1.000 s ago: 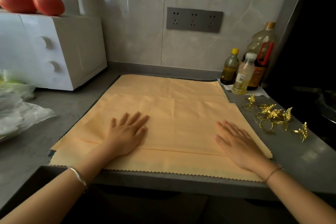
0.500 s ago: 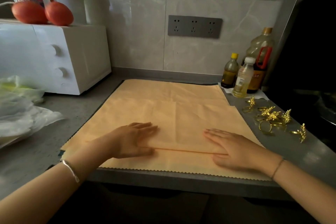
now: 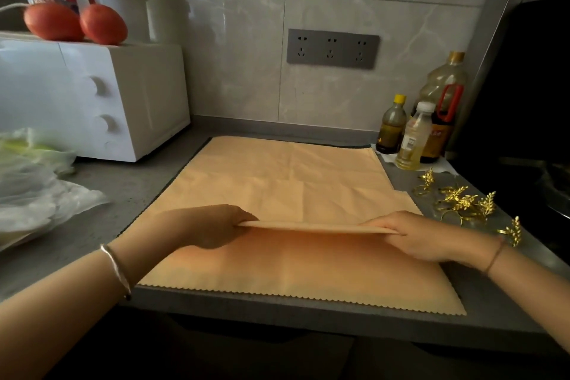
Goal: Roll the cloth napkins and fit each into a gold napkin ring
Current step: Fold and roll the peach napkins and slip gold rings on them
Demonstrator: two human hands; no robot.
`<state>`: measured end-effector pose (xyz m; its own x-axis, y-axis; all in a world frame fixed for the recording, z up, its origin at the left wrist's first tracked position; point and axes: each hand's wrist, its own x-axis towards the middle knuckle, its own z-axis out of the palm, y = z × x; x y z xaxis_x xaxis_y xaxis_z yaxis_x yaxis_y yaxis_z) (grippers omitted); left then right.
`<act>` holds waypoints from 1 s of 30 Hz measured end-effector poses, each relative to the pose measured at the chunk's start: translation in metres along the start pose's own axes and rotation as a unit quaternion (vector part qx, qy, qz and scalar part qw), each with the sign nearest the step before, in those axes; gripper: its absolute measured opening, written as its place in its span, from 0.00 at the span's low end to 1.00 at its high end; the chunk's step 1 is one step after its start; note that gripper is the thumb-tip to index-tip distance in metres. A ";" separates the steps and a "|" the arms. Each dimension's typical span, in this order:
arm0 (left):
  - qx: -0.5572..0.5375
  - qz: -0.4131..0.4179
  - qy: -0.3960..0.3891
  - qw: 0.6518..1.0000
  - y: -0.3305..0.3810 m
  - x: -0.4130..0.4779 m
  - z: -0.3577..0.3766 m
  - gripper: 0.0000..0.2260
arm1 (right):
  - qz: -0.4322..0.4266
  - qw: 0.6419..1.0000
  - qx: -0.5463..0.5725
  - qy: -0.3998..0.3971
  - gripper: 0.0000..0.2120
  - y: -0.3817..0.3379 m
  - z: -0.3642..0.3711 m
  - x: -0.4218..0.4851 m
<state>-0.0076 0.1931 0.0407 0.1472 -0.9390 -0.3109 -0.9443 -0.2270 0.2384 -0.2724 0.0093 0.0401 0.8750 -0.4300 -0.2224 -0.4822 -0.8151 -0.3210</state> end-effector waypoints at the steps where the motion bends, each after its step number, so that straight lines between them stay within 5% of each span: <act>1: 0.009 0.002 -0.025 1.000 0.002 0.000 -0.006 0.15 | -0.008 1.000 0.016 -0.016 0.15 0.001 -0.006 -0.002; 5: 0.060 -0.003 -0.077 0.995 0.002 0.004 -0.032 0.18 | -0.035 0.997 0.059 -0.045 0.10 0.006 -0.031 -0.003; 9: 0.030 0.024 0.023 0.999 -0.015 0.031 -0.039 0.11 | -0.019 0.994 0.103 -0.009 0.06 0.020 -0.037 0.014; 13: 0.000 0.023 0.097 0.995 -0.031 0.065 -0.035 0.08 | -0.013 0.996 0.076 0.052 0.13 0.037 -0.034 0.047; 20: -0.004 0.011 0.174 0.985 -0.039 0.105 -0.022 0.13 | 0.036 0.991 0.045 0.124 0.05 0.062 -0.019 0.092; 30: 0.000 -0.020 0.176 0.984 -0.045 0.123 -0.011 0.13 | 0.066 0.981 0.053 0.172 0.05 0.071 -0.005 0.108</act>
<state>0.0561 0.0852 0.0023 0.2768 -0.9608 0.0186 -0.9359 -0.2651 0.2320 -0.2122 -0.0966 -0.0020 0.7586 -0.6497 0.0490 -0.5781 -0.7059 -0.4092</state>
